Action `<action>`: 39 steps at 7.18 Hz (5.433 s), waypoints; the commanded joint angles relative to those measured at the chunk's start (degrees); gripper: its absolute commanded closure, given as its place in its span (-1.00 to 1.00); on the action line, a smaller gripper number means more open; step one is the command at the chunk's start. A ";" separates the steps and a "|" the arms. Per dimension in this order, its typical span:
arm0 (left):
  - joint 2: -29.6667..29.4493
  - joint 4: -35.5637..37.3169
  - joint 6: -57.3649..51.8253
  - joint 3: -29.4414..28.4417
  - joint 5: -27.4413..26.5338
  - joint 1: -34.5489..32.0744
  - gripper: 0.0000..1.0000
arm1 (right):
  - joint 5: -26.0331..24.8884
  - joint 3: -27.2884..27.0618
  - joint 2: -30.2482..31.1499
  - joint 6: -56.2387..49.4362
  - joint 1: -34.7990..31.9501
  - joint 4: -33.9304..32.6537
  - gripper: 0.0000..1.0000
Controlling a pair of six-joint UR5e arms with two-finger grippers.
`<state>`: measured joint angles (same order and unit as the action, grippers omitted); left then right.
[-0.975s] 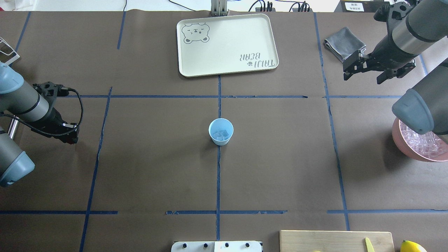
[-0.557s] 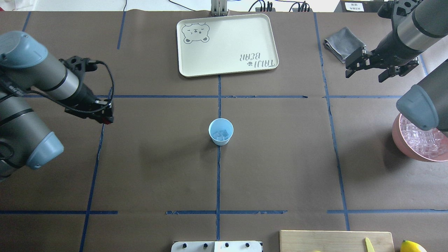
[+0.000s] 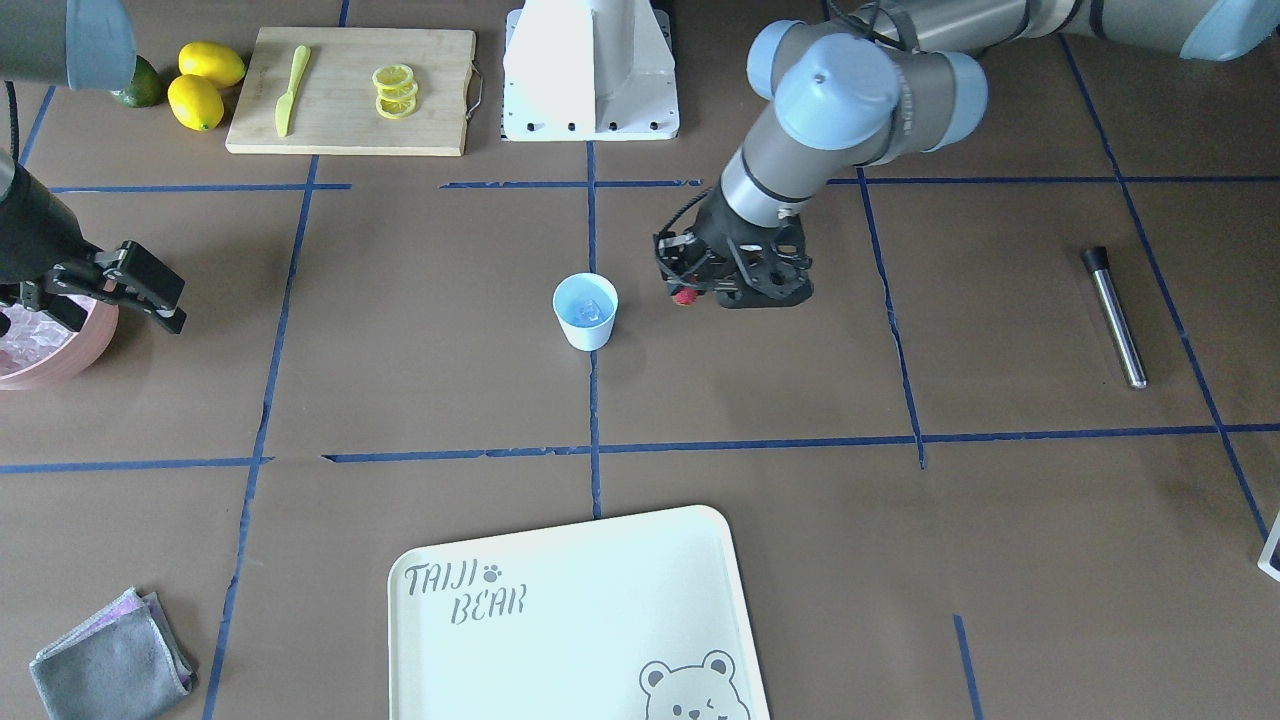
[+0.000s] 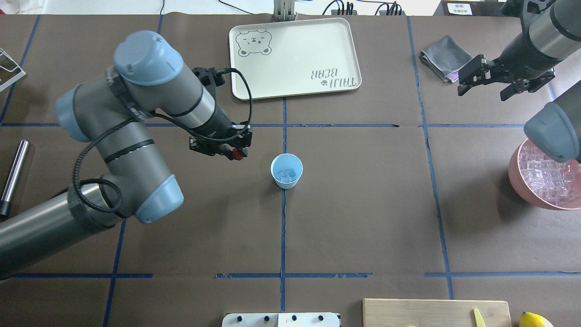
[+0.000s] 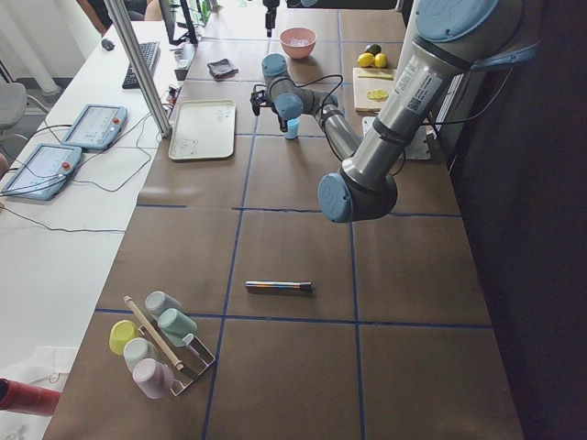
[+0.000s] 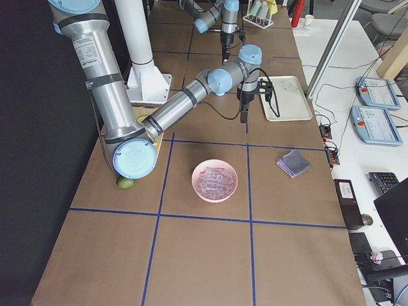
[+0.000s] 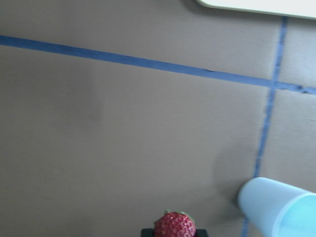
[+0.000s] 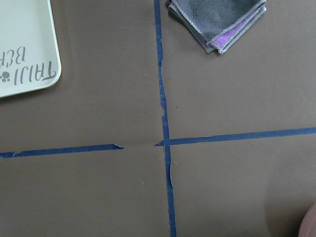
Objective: Mash ice and strawberries in cup
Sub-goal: 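Carry the strawberry with the left gripper over the blue cup, then lower the strawberry into the cup and open the left gripper, then withdraw the left gripper from the cup toward the metal rod, then lower the left gripper onto the metal rod and grasp it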
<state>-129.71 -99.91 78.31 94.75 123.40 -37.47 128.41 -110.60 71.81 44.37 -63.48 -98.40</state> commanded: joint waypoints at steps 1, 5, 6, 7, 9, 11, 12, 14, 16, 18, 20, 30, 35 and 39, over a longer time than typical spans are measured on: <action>-5.89 -0.37 2.64 -5.43 -3.86 3.88 1.00 | -0.18 0.21 0.96 -2.44 -1.11 -0.03 -0.99; -8.02 -0.89 2.38 -7.03 -3.86 4.16 0.22 | -0.36 0.30 1.49 -2.53 -1.03 0.06 -0.99; -7.76 -1.94 2.37 -7.12 -3.95 4.16 -0.39 | -0.27 0.30 1.40 -2.53 -1.03 0.06 -0.99; -7.49 -1.95 2.29 -7.12 -4.30 4.16 -0.66 | -0.36 0.30 1.40 -2.53 -1.03 0.06 -0.99; -5.31 -1.95 2.02 -6.34 -4.22 3.03 -0.66 | -0.36 0.30 1.40 -2.88 -1.11 0.06 -0.99; 0.20 -1.95 -5.03 -3.10 -0.29 -5.03 -0.66 | -0.01 0.30 1.49 -4.02 -3.03 -0.03 -0.99; 4.77 -1.87 -15.36 -2.99 6.70 -12.46 -0.66 | 0.60 0.30 1.75 -6.90 -5.48 -0.73 -0.99; 15.75 -1.69 -38.73 -3.51 12.83 -23.57 -0.66 | 2.53 1.17 4.90 -15.67 -9.79 -0.82 -0.99; 21.41 -1.25 -57.93 -10.41 12.75 -32.97 -0.66 | 4.38 1.26 7.89 -21.22 -12.70 -0.74 -0.99; 20.21 -1.77 -61.73 -25.24 12.66 -36.45 -0.66 | 4.48 1.00 9.48 -23.45 -13.07 -0.65 -0.99; 21.60 -2.04 -59.08 -28.82 12.92 -35.05 -0.73 | 4.48 0.47 9.75 -23.45 -12.98 -0.47 -0.99; 29.34 -4.33 -55.19 -23.03 15.56 -28.45 -0.44 | 4.56 -0.23 10.10 -23.10 -12.98 -0.38 -0.99; 29.42 -4.50 -55.11 -20.23 15.56 -28.36 1.00 | 4.56 -0.05 10.01 -23.01 -12.98 -0.21 -0.99; 26.72 -4.23 -45.86 -3.14 18.10 -26.62 1.00 | 4.56 -0.23 9.92 -23.10 -12.98 -0.21 -0.99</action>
<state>-101.34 -103.93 26.53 85.06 140.56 -65.35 132.98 -110.81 81.74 21.34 -76.47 -98.65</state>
